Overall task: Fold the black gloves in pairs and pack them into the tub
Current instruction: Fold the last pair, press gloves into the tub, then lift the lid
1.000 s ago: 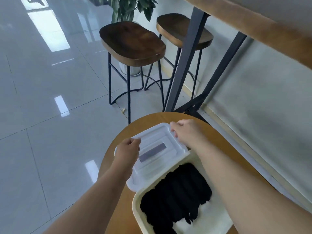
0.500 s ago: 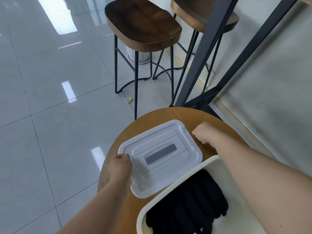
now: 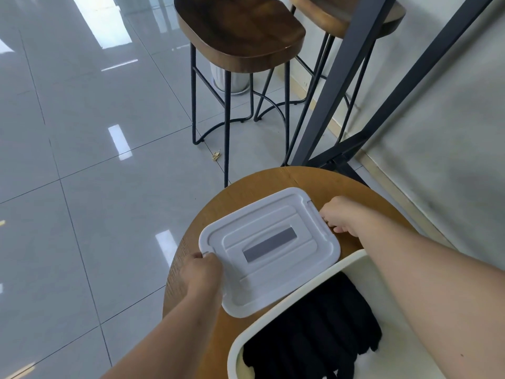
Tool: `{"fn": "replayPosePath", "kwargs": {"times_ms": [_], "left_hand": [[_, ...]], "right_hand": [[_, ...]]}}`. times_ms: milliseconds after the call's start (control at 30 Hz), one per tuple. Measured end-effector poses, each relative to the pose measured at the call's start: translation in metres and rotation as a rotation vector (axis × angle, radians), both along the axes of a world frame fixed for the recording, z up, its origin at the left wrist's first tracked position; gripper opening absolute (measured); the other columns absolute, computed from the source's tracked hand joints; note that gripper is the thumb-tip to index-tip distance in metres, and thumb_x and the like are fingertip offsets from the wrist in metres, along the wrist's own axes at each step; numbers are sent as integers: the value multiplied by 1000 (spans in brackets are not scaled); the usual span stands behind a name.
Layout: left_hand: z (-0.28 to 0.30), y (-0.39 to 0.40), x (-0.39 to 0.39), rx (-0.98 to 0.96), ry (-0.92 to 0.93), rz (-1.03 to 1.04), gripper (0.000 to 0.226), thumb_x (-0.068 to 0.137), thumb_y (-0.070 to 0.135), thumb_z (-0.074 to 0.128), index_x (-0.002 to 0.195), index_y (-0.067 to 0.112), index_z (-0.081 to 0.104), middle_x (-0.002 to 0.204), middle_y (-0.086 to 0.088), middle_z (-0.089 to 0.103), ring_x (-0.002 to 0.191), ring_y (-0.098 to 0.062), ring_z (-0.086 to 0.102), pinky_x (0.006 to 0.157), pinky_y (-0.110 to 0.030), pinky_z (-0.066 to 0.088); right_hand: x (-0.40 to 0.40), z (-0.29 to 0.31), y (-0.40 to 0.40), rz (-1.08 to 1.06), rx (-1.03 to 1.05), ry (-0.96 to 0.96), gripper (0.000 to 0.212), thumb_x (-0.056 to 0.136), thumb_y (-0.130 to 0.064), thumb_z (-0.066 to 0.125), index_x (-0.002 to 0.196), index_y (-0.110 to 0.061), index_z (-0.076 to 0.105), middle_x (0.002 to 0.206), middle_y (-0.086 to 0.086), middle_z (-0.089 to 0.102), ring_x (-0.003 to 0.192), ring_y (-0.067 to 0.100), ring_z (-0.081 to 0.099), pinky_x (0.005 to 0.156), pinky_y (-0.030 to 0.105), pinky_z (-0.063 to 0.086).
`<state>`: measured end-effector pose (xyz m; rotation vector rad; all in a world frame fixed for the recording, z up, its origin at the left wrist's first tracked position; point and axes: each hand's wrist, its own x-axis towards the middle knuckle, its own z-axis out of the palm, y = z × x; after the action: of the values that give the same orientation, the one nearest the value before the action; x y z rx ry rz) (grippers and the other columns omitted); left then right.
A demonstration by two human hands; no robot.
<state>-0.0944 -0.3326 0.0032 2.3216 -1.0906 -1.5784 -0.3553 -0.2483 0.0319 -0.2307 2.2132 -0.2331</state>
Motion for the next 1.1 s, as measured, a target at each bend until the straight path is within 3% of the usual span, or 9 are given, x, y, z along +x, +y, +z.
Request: {"fn": "replayPosePath", "kwargs": {"times_ms": [67, 133, 300, 467, 667, 733, 833, 867, 1100], "left_hand": [[1, -2, -1, 11, -7, -3, 29, 92, 13, 44, 115, 14, 61, 108, -13, 62, 90, -32, 60, 81, -48, 54], [0, -5, -2, 13, -15, -7, 31, 87, 11, 44, 112, 15, 61, 106, -13, 63, 89, -33, 61, 81, -49, 56], [3, -6, -5, 14, -30, -19, 32, 86, 11, 45, 113, 19, 60, 100, -10, 63, 89, -33, 62, 84, -53, 55], [5, -7, -3, 16, -1, -14, 28, 87, 11, 43, 110, 20, 58, 99, -8, 63, 90, -33, 62, 84, -52, 55], [3, -7, 2, -23, 20, -2, 22, 90, 14, 45, 104, 22, 60, 95, -6, 63, 88, -29, 61, 84, -50, 56], [4, -7, 3, -39, 35, 13, 21, 91, 14, 45, 103, 21, 60, 95, -6, 63, 87, -28, 61, 85, -49, 56], [4, -10, 6, -50, 42, 29, 16, 92, 14, 46, 100, 20, 59, 92, -7, 63, 84, -26, 59, 85, -45, 55], [4, -12, 6, -54, 45, 27, 15, 92, 14, 46, 99, 19, 59, 91, -7, 62, 83, -25, 59, 85, -44, 55], [5, -21, 13, -34, 84, -16, 18, 88, 15, 48, 91, 24, 64, 85, -5, 66, 81, -27, 64, 80, -47, 58]], "right_hand": [[-2, 1, 2, -58, -39, -49, 23, 97, -11, 48, 108, -1, 65, 104, 13, 68, 97, 26, 63, 94, 39, 54], [-3, 5, 2, -106, -81, -96, 21, 96, -10, 50, 109, -2, 65, 110, 15, 66, 102, 27, 62, 91, 38, 54], [-3, 8, 0, -162, -102, -121, 24, 97, -14, 48, 109, -2, 65, 88, 10, 60, 82, 21, 55, 90, 35, 54], [-1, 4, 0, -198, -114, -116, 29, 96, -16, 48, 114, -2, 65, 90, 11, 59, 77, 22, 53, 69, 28, 48], [1, 6, 4, -218, -162, -140, 23, 97, -13, 47, 99, -3, 67, 81, 8, 57, 72, 20, 53, 67, 27, 47], [2, 6, 4, -229, -177, -145, 21, 98, -14, 48, 99, -3, 65, 86, 8, 60, 78, 21, 57, 72, 30, 49], [4, 8, 5, -237, -180, -190, 21, 97, -19, 50, 105, -4, 63, 107, 12, 63, 104, 28, 57, 103, 46, 42], [4, 10, 6, -237, -180, -204, 19, 98, -20, 50, 102, -5, 63, 109, 13, 63, 107, 29, 57, 108, 49, 38], [8, 12, 7, -229, -216, -230, 21, 98, -19, 53, 107, -4, 64, 104, 16, 67, 99, 30, 65, 92, 44, 52]]}}
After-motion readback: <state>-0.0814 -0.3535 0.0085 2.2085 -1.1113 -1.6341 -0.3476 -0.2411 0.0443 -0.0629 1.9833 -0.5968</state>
